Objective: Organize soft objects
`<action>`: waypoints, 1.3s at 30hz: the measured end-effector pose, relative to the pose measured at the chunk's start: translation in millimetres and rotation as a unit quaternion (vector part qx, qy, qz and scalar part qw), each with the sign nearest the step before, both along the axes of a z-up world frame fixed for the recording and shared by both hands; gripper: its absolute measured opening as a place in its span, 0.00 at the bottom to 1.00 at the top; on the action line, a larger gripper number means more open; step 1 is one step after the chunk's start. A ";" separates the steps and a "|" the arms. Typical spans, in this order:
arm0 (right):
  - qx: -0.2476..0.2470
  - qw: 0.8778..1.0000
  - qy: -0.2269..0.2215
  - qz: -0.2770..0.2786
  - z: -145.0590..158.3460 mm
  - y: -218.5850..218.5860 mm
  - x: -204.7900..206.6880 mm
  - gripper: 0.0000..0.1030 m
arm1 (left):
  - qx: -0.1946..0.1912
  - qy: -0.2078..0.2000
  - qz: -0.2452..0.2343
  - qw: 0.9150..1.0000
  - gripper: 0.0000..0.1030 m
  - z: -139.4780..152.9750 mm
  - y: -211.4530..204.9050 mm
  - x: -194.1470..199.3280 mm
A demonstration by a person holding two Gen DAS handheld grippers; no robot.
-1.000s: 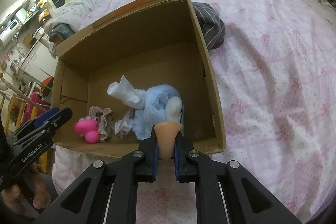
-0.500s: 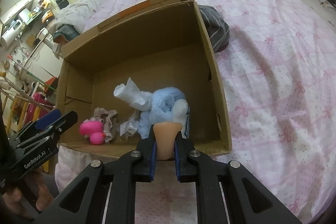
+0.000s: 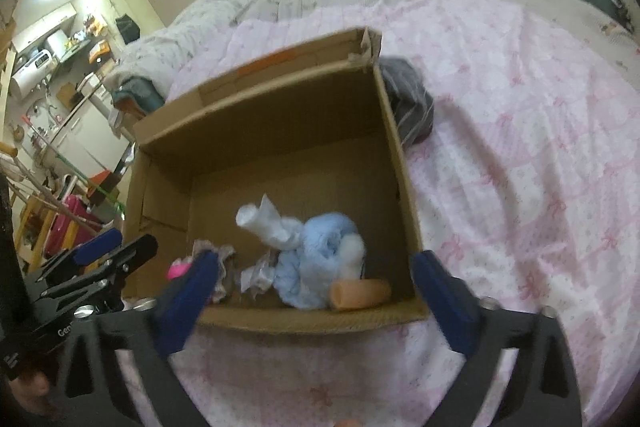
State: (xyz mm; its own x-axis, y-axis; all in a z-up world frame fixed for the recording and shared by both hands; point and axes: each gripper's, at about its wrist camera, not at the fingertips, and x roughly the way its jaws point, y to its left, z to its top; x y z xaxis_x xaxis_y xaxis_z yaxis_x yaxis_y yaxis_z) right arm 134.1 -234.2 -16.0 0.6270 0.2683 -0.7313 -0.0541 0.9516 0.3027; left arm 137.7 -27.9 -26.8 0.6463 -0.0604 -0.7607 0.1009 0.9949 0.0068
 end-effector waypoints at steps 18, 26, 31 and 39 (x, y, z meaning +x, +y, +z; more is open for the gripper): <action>-0.027 0.995 -0.094 -0.028 49.7 -1.9 -36.9 1.00 | -0.005 -0.070 0.032 0.997 0.81 50.9 21.1 -45.2; -0.053 0.991 -0.125 0.003 82.1 20.6 -81.0 1.00 | -0.013 -0.109 0.053 0.993 0.97 73.0 40.8 -98.0; -0.078 0.987 -0.137 0.017 85.3 35.4 -106.8 1.00 | -0.018 -0.120 0.063 0.991 0.99 73.5 51.4 -128.7; -0.105 0.985 -0.131 0.024 58.6 41.9 -123.2 1.00 | -0.024 -0.104 0.063 0.992 0.99 62.1 52.4 -137.7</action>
